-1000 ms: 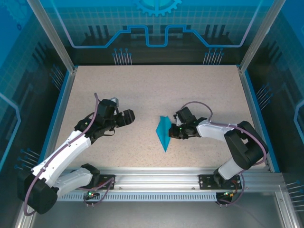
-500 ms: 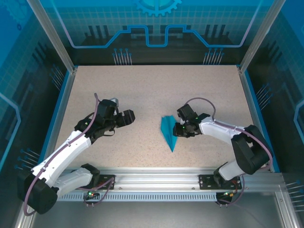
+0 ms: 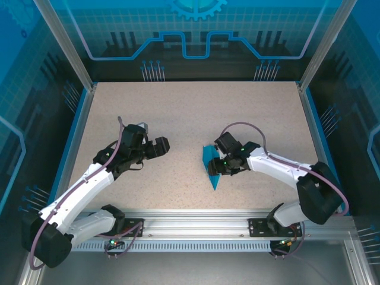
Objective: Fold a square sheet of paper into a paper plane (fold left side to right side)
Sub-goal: Turn over the paper plane at the center of the table, then move the paper plane to the center of the table.
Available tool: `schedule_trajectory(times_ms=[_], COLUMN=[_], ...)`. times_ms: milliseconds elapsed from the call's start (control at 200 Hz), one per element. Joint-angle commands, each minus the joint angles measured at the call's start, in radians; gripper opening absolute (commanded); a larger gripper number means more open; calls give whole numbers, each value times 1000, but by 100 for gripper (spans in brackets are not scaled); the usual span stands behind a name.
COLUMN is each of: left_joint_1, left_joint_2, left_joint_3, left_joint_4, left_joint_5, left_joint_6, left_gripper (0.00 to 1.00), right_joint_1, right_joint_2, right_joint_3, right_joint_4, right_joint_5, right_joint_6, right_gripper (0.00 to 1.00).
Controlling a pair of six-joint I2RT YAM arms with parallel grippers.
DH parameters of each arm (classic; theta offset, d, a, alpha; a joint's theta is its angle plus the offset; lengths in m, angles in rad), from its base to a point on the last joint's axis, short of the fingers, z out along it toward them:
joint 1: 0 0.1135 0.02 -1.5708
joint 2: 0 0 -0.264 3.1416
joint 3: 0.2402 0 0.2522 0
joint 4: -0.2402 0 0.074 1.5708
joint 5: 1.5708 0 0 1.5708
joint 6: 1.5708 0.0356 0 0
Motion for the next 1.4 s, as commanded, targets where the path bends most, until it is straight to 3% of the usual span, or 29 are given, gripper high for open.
schedule_trajectory(times_ms=[0,115,585,800,995,1396], left_joint_1=[9,9,12,11,11,13], left_joint_2=[-7,-6,-5,-8,-5,1], left_joint_3=[19,23,26,40,59,59], left_joint_4=[-7,-12,-24,-36,-45,-57], left_joint_5=[-12,-15,-17,-7,-5,19], left_joint_6=[21,24,28,54,75,83], left_gripper=[97,97,98,99,99,99], right_joint_1=[14,17,17,9,-53,-178], right_joint_2=[46,84,192,208,286,674], right_joint_3=[50,63,91,148,360,926], right_joint_4=[-18,-4,25,-14,-195,-427], right_joint_5=[-19,-30,-26,-6,59,118], right_joint_6=[-7,-8,-7,13,14,-91], right_gripper=[62,61,36,5,5,6])
